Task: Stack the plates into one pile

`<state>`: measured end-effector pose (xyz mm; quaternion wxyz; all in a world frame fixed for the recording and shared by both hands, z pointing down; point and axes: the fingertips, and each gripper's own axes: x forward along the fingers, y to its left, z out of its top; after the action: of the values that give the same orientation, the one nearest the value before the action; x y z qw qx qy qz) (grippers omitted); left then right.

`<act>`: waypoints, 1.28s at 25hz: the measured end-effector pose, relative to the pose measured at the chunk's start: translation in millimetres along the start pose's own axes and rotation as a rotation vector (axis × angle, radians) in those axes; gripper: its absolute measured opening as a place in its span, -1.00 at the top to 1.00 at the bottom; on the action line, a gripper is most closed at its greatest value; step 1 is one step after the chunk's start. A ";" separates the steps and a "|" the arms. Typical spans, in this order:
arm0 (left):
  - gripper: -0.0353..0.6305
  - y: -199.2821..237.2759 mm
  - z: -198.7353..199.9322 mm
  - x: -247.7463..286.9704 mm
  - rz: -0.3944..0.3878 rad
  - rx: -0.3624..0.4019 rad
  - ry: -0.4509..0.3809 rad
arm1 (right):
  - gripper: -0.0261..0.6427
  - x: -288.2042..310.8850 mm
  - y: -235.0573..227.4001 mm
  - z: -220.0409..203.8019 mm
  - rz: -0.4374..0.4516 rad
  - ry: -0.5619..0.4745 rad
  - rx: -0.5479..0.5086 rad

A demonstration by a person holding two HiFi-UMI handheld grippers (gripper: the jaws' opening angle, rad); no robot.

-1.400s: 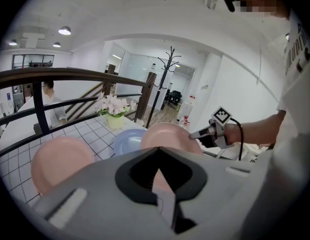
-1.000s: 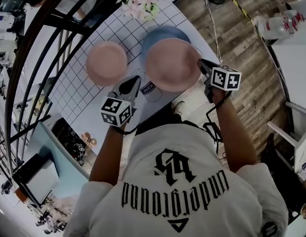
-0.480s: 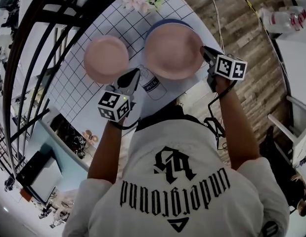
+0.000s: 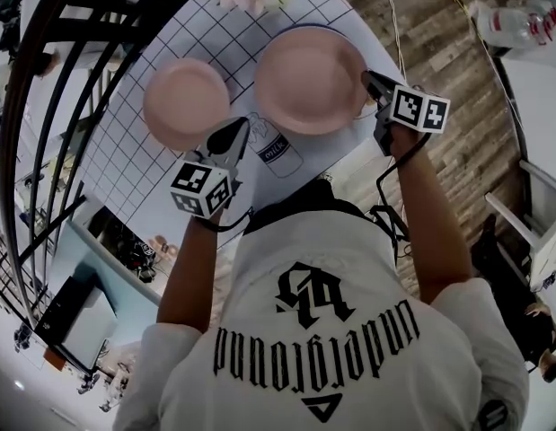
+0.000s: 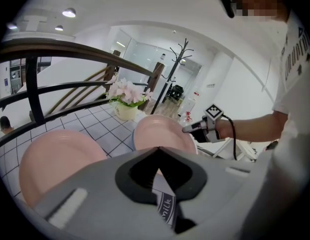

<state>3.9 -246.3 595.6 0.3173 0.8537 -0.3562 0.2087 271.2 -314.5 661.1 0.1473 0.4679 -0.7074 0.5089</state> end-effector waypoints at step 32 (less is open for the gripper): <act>0.75 3.3 -7.1 9.6 -0.006 -0.043 0.005 | 0.68 10.7 -26.8 9.2 -0.080 -0.028 0.047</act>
<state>6.8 -247.7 607.6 0.3369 0.8473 -0.3573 0.2021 289.9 -329.1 680.0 0.1467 0.5061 -0.6781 0.5125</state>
